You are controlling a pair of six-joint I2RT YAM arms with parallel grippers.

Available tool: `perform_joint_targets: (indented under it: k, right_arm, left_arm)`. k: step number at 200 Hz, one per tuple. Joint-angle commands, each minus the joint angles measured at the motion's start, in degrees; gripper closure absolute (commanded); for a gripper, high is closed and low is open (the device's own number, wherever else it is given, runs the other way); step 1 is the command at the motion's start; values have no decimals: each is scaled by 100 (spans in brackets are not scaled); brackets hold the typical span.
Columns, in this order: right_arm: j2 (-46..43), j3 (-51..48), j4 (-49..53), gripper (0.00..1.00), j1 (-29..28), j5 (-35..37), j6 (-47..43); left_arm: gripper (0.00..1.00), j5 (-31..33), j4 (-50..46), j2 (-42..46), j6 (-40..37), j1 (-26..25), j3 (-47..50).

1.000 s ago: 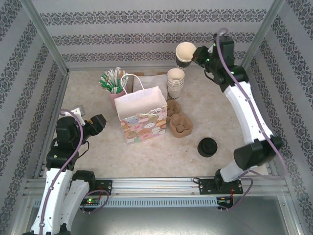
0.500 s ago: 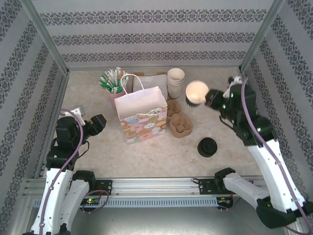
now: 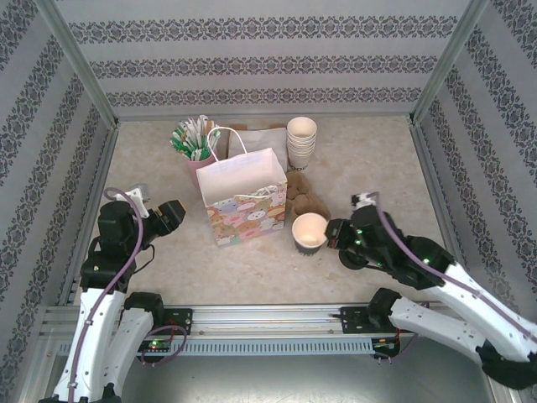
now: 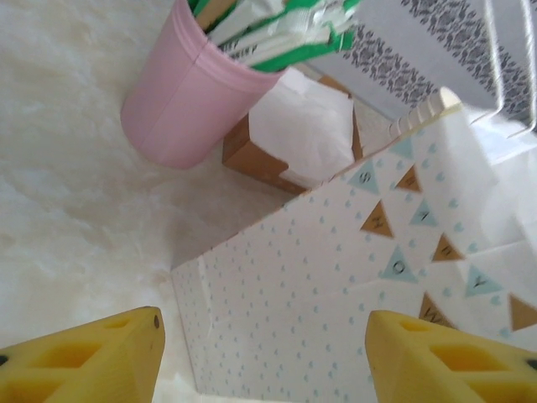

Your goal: Pack the takeout coffee

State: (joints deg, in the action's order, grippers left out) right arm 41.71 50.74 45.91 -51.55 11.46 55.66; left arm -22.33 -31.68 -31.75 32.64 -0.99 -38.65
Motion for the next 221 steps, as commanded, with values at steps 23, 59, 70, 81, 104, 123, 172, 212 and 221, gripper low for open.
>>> perform_joint_targets:
  k: [23,59,70,81,104,123,172,212,221]
  right_arm:
    - [693,-511,-1083,100,-882,780,282]
    - [929,-1025,-1794,100,-1041,979,489]
    - [950,-1181,-1992,100,-1034,1023,500]
    - [968,-1320,-2153,100,-1041,1091,514]
    - [1065,-1478,-2372,100,-1040,1147,559]
    - [1174,-1478,-2394,100,-1041,1169,566]
    - [1277,-1606,-2429,100,-1040,1230,717]
    - [1378,-1604,-2225,100,-1028,1315,855]
    - [1398,-1594,-2179,100,-1023,1318,876]
  left_arm:
    - [40,-746,-355,70,23,-10,113]
    - [40,-1335,-233,-51,38,-299,123]
    - [40,-1319,-242,-27,55,-435,120]
    - [41,-1320,-215,21,65,-559,142]
    - [41,-1397,-145,72,100,-763,187]
    - [41,-1496,-134,63,101,-913,184]
    - [41,-1602,-43,229,67,-1412,198]
    - [43,-1723,112,284,75,-1731,252]
    - [43,-1780,162,292,74,-1785,261]
